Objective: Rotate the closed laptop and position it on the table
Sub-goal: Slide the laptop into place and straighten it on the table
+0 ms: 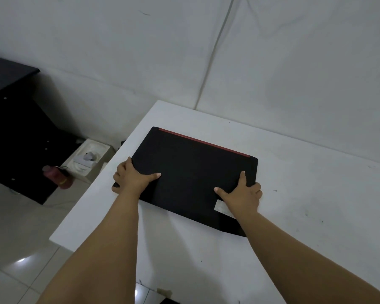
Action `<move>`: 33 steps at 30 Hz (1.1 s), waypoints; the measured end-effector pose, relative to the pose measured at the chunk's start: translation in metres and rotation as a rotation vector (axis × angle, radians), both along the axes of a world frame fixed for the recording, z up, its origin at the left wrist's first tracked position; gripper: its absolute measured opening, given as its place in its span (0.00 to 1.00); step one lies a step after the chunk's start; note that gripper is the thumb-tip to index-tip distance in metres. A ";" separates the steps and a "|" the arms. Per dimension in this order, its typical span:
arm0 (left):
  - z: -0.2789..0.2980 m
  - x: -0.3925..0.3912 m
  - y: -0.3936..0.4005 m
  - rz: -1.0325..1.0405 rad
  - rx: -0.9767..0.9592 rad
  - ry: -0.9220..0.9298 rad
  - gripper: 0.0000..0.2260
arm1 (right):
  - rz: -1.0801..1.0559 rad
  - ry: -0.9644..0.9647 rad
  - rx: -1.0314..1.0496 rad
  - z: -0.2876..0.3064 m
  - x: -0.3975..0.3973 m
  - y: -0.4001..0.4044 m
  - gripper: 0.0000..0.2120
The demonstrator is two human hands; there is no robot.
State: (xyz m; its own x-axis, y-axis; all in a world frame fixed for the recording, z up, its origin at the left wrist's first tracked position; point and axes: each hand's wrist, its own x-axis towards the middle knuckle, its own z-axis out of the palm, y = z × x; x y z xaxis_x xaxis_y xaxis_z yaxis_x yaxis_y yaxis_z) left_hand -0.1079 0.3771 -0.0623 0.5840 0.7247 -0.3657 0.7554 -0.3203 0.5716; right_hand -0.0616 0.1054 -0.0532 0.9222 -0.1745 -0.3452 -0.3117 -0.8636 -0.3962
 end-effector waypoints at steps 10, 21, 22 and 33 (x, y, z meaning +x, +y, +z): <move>-0.003 -0.007 -0.060 0.590 -0.356 -0.349 0.47 | 0.076 0.007 -0.090 -0.002 -0.017 0.002 0.59; -0.003 0.031 -0.059 0.555 -0.378 -0.364 0.47 | 0.023 -0.010 -0.084 -0.001 0.022 0.004 0.58; -0.004 0.036 -0.058 0.551 -0.375 -0.362 0.47 | 0.021 -0.011 -0.084 -0.001 0.028 0.005 0.58; -0.004 0.086 -0.051 0.454 -0.402 -0.331 0.50 | 0.048 0.007 -0.097 0.002 0.083 0.008 0.58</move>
State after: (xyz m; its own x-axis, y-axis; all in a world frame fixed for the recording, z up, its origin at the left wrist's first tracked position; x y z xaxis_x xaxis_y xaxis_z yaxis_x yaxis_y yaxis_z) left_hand -0.0218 0.3266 -0.0660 0.3820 0.7692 -0.5123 0.5301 0.2717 0.8032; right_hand 0.0213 0.1137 -0.0509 0.9279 -0.1628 -0.3354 -0.2713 -0.9120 -0.3078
